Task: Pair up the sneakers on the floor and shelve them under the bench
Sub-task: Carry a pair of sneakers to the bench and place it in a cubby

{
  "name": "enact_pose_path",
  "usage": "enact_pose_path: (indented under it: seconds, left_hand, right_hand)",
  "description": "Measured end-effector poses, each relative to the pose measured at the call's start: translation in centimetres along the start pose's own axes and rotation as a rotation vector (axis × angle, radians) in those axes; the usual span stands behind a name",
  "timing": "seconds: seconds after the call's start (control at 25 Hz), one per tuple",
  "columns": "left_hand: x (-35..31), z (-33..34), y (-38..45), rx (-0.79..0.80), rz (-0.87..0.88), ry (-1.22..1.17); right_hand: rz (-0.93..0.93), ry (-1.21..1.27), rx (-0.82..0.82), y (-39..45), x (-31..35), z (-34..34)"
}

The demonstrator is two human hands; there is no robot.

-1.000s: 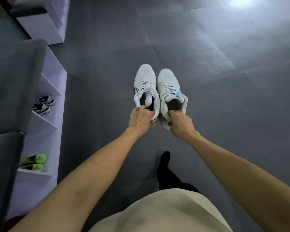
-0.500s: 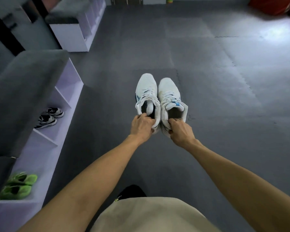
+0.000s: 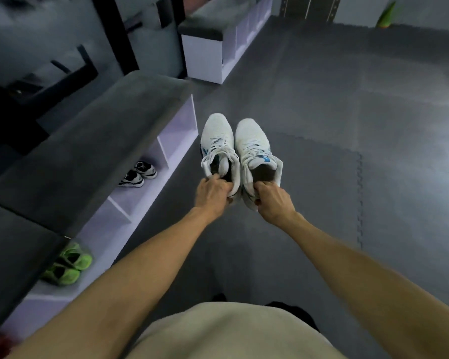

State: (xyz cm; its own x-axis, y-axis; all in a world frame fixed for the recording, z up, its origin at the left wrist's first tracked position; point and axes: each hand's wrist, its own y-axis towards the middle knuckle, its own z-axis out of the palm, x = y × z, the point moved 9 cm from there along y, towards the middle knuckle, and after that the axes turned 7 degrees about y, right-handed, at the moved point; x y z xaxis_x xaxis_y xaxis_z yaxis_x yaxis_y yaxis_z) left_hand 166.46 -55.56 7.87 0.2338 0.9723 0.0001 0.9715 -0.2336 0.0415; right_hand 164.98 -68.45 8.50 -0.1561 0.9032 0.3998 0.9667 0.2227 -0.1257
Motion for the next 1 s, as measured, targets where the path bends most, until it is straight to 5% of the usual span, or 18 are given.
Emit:
enact_pose_path:
  seconds: [0.2, 0.4, 0.72, 1.0]
  left_hand:
    - [6.4, 0.2, 2.7, 0.037, -0.199, 0.011]
    - [12.5, 0.0, 2.5, 0.049, -0.590, -0.002]
    - [13.1, -0.3, -4.2, 0.134, -1.022, 0.026]
    - [14.9, 0.7, -9.9, 0.153, -1.166, -0.025]
  right_hand:
    - [-0.172, -0.026, 0.082, 8.1, 3.7, 0.8]
    - [-0.515, -0.045, 0.285, 15.4, 9.6, 2.7]
    - [-0.925, -0.072, 0.495, 14.6, 15.3, 5.9]
    - [-1.035, -0.102, 0.558, 12.3, 19.3, 10.1]
